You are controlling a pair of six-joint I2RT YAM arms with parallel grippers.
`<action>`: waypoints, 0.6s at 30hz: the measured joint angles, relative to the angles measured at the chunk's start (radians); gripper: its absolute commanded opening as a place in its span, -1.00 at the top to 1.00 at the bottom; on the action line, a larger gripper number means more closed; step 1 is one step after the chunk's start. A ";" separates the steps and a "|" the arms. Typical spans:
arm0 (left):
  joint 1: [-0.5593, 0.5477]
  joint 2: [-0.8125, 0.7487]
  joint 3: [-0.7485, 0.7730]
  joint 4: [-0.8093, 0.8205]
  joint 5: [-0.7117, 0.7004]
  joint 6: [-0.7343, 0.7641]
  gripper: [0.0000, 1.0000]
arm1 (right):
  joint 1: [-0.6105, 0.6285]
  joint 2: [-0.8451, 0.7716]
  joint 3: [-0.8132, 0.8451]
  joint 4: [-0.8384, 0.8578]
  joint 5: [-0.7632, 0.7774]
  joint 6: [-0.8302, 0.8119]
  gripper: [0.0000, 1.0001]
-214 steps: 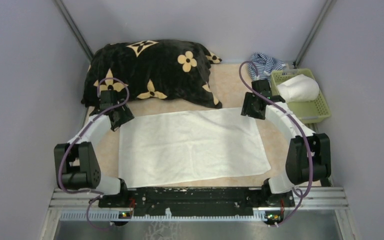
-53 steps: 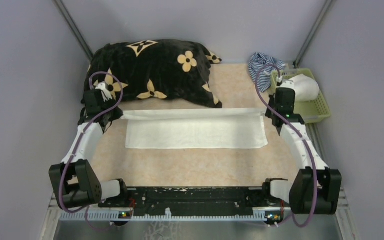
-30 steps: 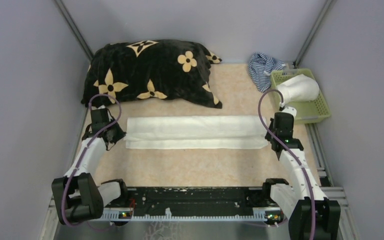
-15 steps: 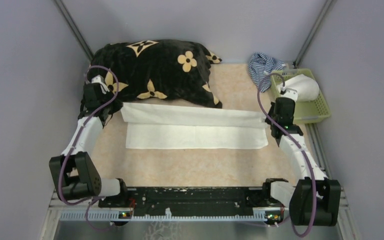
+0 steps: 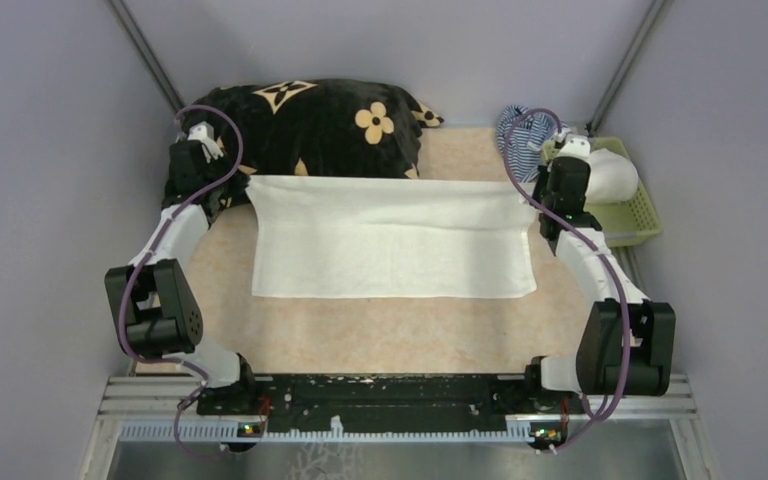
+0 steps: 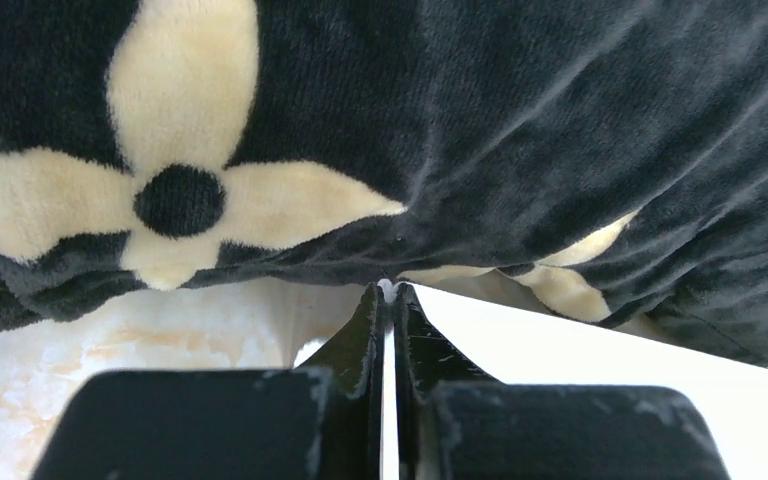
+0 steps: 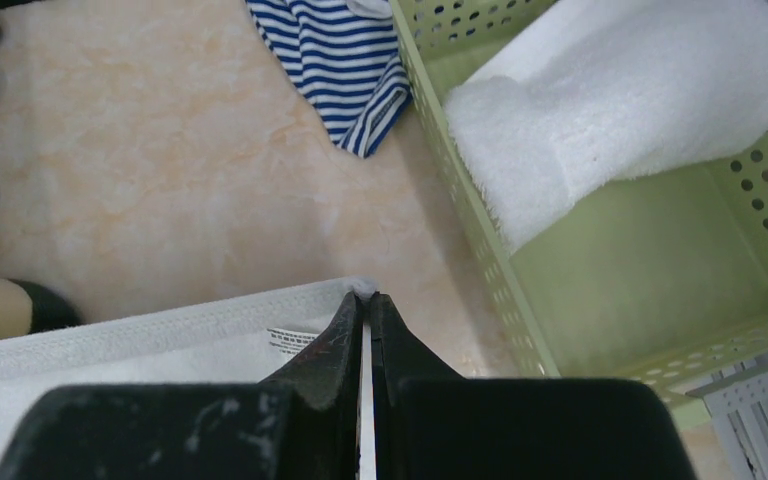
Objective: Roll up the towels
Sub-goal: Fold the towel at the center of the board.
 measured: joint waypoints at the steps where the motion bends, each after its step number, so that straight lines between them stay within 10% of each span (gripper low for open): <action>1: 0.000 0.000 0.000 0.006 0.004 0.001 1.00 | 0.000 0.001 0.007 0.009 -0.001 -0.010 1.00; 18: 0.001 -0.185 -0.188 -0.023 -0.021 0.004 1.00 | -0.005 -0.155 -0.114 -0.065 0.006 -0.028 1.00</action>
